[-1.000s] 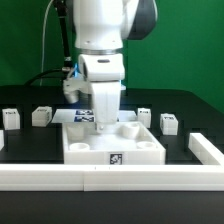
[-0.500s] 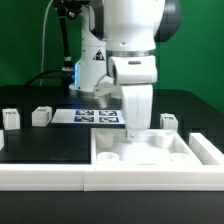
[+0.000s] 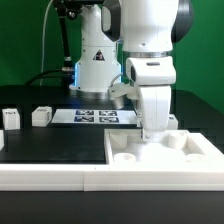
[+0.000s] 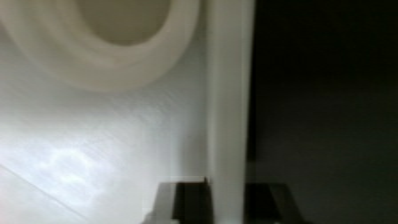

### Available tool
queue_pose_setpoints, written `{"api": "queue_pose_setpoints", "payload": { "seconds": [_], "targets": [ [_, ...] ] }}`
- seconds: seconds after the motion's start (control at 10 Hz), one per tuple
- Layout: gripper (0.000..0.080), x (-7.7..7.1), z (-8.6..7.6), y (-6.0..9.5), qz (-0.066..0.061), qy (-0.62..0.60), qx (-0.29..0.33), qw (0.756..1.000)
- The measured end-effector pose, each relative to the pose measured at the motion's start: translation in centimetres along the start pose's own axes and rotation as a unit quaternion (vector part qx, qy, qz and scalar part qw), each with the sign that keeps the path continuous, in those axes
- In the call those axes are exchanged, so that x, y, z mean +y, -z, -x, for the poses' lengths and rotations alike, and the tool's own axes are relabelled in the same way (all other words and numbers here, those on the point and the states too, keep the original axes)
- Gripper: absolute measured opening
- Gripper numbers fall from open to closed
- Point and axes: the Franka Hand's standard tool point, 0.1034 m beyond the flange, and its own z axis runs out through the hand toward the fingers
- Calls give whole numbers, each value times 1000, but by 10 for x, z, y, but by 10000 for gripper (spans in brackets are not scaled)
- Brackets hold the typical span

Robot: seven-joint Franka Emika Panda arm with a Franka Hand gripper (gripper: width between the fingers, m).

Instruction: Assemble one leg

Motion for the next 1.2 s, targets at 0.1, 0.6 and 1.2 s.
{"api": "queue_pose_setpoints", "payload": {
  "seconds": [0.1, 0.6, 1.2],
  "targets": [
    [64, 0, 0, 0, 0, 0, 0, 1000],
    [597, 0, 0, 0, 0, 0, 0, 1000],
    [649, -2, 0, 9, 2, -8, -3, 1000]
  ]
}}
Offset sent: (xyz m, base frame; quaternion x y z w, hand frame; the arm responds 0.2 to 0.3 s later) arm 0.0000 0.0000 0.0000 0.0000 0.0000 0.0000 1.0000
